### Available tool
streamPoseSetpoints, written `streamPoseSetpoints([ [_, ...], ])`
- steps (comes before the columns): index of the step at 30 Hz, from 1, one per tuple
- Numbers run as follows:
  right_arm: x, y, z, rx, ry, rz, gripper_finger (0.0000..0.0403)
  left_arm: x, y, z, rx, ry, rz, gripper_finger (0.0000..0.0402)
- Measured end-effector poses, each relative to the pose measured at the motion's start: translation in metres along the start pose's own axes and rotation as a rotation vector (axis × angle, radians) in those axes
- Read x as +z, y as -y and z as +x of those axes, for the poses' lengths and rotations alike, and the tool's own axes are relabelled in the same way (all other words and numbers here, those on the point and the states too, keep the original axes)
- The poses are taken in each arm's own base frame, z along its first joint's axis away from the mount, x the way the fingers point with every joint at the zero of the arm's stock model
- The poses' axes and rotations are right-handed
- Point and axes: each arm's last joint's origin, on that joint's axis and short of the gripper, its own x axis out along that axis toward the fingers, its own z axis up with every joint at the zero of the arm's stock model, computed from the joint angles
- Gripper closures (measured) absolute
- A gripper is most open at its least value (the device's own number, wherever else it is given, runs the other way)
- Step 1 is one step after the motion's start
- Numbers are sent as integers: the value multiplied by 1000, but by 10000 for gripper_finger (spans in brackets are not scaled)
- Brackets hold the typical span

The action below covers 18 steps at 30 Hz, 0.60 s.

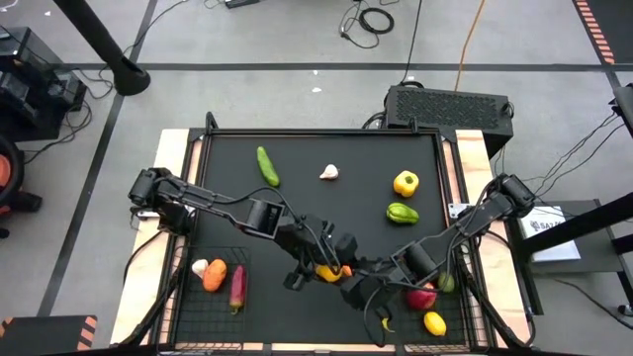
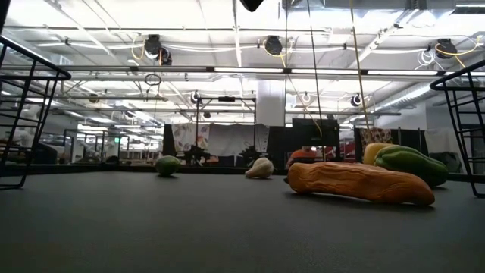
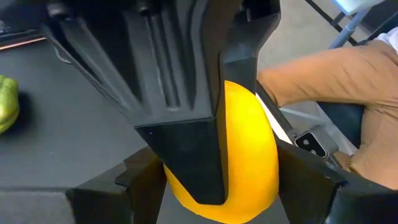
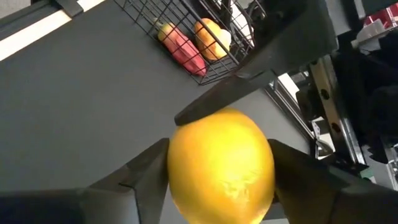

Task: Sort produce into baskets
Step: Put the lemon into the bottom right basket

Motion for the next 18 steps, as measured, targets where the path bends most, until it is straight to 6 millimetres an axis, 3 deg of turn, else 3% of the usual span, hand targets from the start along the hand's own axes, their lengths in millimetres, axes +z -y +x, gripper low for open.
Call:
streamPoseSetpoints([
  [4,0,0,0,11,7,4,176,0,0,0,-1,-1,-1,146],
  [10,1,-1,0,13,8,32,170,1,0,0,11,13,-68,129],
  [18,1,-9,-5,36,-6,88,171,9,4,-7,105,67,-86,44],
])
